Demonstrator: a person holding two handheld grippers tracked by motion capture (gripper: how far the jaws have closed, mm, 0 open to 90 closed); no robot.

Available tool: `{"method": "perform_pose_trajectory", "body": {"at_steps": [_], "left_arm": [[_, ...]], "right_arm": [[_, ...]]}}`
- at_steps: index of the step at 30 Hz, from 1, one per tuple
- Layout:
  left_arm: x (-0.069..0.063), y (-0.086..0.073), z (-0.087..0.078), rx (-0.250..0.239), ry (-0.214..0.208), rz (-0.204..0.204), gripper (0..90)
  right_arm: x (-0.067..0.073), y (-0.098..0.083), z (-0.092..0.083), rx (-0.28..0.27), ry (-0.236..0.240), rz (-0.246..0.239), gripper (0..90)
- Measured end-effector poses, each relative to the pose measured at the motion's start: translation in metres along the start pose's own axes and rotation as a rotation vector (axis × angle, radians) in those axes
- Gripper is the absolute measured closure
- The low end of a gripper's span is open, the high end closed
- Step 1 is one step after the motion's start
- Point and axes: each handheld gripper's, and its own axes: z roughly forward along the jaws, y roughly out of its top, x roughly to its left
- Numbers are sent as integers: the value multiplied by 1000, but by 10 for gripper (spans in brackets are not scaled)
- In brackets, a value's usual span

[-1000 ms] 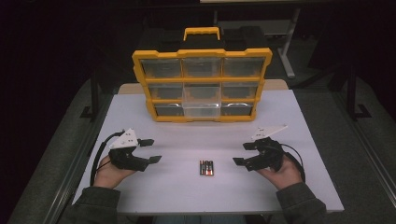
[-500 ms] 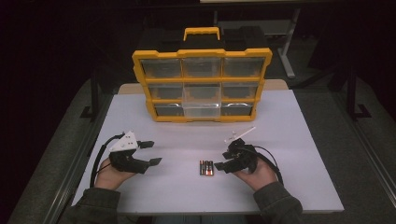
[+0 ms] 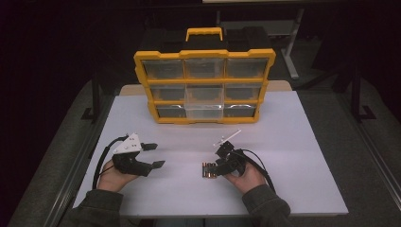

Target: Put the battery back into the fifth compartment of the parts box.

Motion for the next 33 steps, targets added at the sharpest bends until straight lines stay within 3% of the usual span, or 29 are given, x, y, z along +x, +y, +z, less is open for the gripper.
{"method": "perform_pose_trajectory", "body": {"at_steps": [6, 15, 24, 33], "left_arm": [[0, 0, -2, -13, -1, -6, 320], [2, -1, -3, -10, 4, -11, 320], [3, -2, -5, -11, 3, -14, 320], [3, -3, -7, -17, 7, -21, 320]], "right_arm": [[2, -2, 2, 22, -41, 13, 600], [6, -4, 1, 38, -132, -38, 752], [-8, -6, -9, 0, -41, -49, 760], [-16, 1, -40, -30, 8, -152, 761]]}}
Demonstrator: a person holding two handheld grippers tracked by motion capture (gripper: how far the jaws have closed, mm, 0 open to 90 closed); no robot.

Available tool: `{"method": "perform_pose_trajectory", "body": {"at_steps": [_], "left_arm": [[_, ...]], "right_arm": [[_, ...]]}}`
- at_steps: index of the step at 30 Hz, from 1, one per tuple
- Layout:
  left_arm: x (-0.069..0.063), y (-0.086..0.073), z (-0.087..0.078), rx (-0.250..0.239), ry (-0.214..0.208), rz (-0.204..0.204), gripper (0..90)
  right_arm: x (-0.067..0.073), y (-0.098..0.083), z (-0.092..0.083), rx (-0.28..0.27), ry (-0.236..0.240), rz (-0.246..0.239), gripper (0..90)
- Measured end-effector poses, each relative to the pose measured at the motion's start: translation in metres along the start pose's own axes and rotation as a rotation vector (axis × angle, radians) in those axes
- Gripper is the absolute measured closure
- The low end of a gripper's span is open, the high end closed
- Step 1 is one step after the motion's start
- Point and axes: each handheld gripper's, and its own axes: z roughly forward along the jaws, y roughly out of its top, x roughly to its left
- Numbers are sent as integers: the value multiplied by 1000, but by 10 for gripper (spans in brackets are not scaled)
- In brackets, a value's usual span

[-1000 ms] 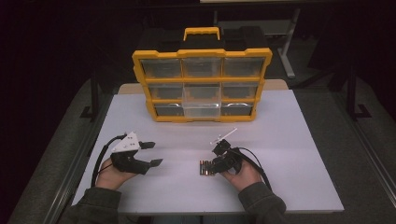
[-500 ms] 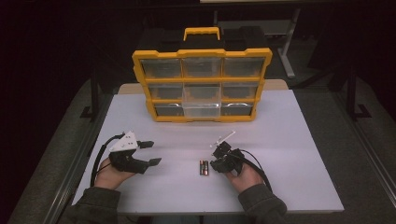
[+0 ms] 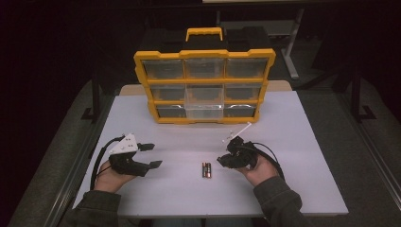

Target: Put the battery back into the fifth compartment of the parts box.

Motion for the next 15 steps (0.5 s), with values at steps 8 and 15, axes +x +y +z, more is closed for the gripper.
{"method": "perform_pose_trajectory", "body": {"at_steps": [8, 15], "left_arm": [[0, 0, -1, -11, -4, -11, 319], [1, -1, -1, -13, -3, -5, 319]], "right_arm": [[-11, 10, -22, -45, 54, -60, 761], [-16, 25, -40, -64, 65, -105, 761]]}}
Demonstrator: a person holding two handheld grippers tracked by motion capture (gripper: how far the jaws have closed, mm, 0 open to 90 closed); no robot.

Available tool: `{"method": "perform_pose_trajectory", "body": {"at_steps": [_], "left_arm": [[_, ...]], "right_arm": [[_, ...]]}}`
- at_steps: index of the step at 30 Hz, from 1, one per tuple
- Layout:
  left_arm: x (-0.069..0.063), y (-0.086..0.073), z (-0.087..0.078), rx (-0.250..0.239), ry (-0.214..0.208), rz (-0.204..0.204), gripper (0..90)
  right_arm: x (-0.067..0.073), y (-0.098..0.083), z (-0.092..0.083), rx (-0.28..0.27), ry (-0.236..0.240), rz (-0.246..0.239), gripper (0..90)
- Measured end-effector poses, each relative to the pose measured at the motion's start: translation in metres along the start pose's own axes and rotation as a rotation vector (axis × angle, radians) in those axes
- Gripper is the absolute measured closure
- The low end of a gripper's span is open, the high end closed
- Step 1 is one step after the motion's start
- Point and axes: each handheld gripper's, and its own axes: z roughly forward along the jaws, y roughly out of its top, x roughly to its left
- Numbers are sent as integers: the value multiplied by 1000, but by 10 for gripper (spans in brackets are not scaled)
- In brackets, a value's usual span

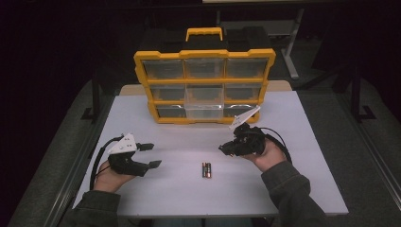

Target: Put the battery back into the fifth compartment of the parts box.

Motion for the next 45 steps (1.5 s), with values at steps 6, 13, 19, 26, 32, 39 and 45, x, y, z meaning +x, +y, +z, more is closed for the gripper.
{"method": "perform_pose_trajectory", "body": {"at_steps": [6, 13, 19, 26, 32, 39, 45], "left_arm": [[1, 0, 0, 0, 0, 6, 317], [2, 0, -2, -6, -1, 2, 318], [3, 1, -4, -14, 1, -3, 318], [3, 1, -5, -26, 3, -12, 318], [4, 0, -6, -13, 6, -7, 317], [4, -1, -7, -23, 8, -13, 317], [4, -1, -8, -25, 7, -13, 317]], "right_arm": [[-3, 21, -18, -25, 9, -53, 761], [-6, 46, -37, -44, 12, -94, 761], [-7, 73, -53, -50, 13, -133, 761], [-12, 106, -62, -36, 0, -165, 761], [-19, 134, -64, -36, -9, -183, 761], [-33, 156, -58, -31, -25, -166, 761], [-45, 166, -51, -30, -49, -147, 761]]}}
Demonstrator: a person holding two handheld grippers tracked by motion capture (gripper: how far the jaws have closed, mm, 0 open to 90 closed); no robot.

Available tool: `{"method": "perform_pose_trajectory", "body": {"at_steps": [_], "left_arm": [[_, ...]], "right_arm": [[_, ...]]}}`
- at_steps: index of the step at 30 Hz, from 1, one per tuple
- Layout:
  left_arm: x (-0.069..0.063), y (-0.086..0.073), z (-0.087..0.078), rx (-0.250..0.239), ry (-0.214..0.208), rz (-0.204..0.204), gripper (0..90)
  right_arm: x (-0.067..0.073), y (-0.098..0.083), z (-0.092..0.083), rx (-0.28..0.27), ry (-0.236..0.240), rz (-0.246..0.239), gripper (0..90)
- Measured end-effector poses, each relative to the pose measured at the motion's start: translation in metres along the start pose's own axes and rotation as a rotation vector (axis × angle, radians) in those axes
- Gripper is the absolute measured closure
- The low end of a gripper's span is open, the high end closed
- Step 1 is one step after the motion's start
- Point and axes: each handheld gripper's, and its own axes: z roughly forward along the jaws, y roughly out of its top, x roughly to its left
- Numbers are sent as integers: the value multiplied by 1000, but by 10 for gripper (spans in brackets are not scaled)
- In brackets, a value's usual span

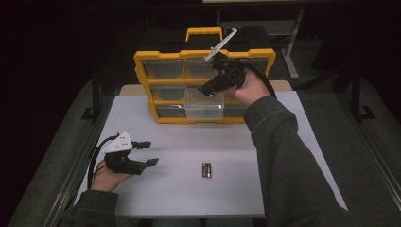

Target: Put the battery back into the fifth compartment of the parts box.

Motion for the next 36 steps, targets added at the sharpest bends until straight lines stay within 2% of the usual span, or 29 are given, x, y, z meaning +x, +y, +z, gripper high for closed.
{"method": "perform_pose_trajectory", "body": {"at_steps": [8, 12, 13, 20, 22, 29, 31, 35, 36], "left_arm": [[1, 0, 0, -1, -2, -3, 316], [1, -1, 0, -2, 3, -2, 314], [0, -1, 0, -9, 2, -12, 314], [2, -1, -1, 9, 2, 1, 315], [1, -1, -1, 3, 3, -3, 315], [1, -1, -1, 4, 3, -5, 313], [1, 0, -1, 4, 4, -3, 313], [0, -1, 0, 13, 2, -7, 313], [0, 0, 0, 12, 2, -8, 313]], "right_arm": [[-14, -2, 19, 48, -32, 44, 761], [-19, -4, 26, 65, -28, 70, 760], [-20, -5, 28, 71, -32, 65, 760], [-18, -7, 40, 112, -34, 57, 738], [-17, -8, 41, 107, -35, 58, 721], [-16, -11, 29, 64, -34, 86, 695], [-13, -13, 22, 39, -23, 112, 692], [-8, -20, 9, 8, -25, 102, 661], [-6, -21, 6, -4, -18, 115, 658]]}}
